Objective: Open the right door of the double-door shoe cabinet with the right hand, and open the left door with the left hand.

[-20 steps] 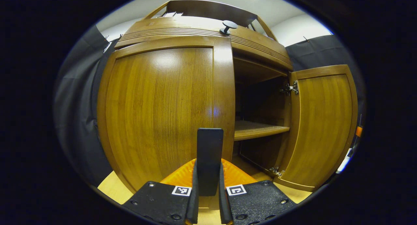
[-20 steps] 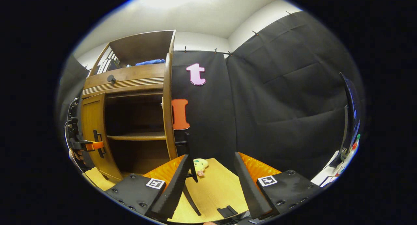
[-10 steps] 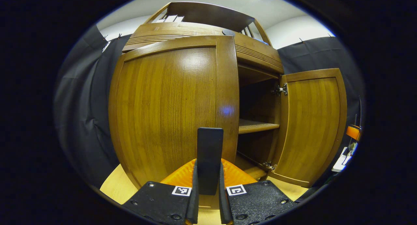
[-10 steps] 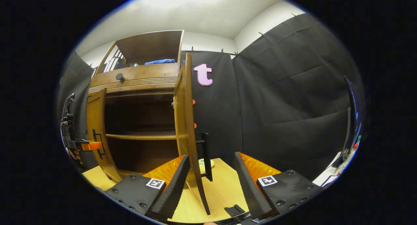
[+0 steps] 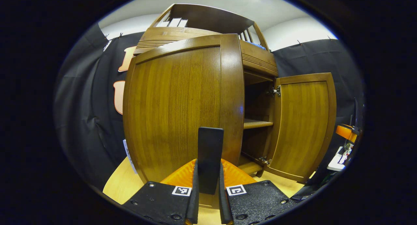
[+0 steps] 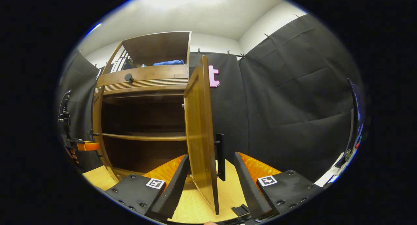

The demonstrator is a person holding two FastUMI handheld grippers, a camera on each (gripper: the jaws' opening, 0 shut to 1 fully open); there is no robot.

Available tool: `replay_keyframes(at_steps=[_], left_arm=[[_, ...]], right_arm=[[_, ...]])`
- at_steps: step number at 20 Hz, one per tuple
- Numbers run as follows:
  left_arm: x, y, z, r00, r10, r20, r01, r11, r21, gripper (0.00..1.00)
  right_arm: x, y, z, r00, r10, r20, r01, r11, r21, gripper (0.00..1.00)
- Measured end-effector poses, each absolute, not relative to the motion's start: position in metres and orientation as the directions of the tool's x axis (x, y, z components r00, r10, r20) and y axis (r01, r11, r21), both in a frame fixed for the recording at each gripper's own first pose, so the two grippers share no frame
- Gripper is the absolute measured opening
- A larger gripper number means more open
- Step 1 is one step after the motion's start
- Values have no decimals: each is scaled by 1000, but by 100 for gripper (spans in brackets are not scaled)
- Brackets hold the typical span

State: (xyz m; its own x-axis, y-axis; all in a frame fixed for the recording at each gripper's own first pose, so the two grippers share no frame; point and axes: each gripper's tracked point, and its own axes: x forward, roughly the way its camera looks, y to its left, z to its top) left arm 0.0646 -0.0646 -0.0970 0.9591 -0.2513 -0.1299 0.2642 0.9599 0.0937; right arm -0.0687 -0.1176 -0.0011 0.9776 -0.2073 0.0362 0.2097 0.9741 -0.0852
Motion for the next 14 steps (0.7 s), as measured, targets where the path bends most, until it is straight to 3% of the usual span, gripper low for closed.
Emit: replay_keyframes(at_steps=[4,5,9,10,11,12,14], left_arm=[[47,-50,-93,962,-245,-121,258,961,104,27],[43,-47,-92,963,-243,-121,256,961,107,26],[32,-35,-87,965,-233,-116,247,961,121,23],[29,-32,-86,967,-229,-115,243,963,121,22],[26,-29,-86,968,-224,-114,237,964,121,22],[24,-26,-84,970,-216,-112,229,966,122,21],[18,-23,-83,976,-190,-106,203,970,130,22]], right_arm=[[-67,-106,-5,982,-188,28,190,978,-90,82],[-66,-103,-5,983,-184,26,186,978,-90,89],[-68,-92,-2,986,-167,24,168,982,-90,89],[-69,-89,-4,987,-162,21,163,983,-89,82],[-69,-87,-5,988,-156,17,157,984,-88,82],[-66,-83,-11,988,-152,12,153,984,-86,89],[-65,-79,-13,989,-147,6,147,985,-86,89]])
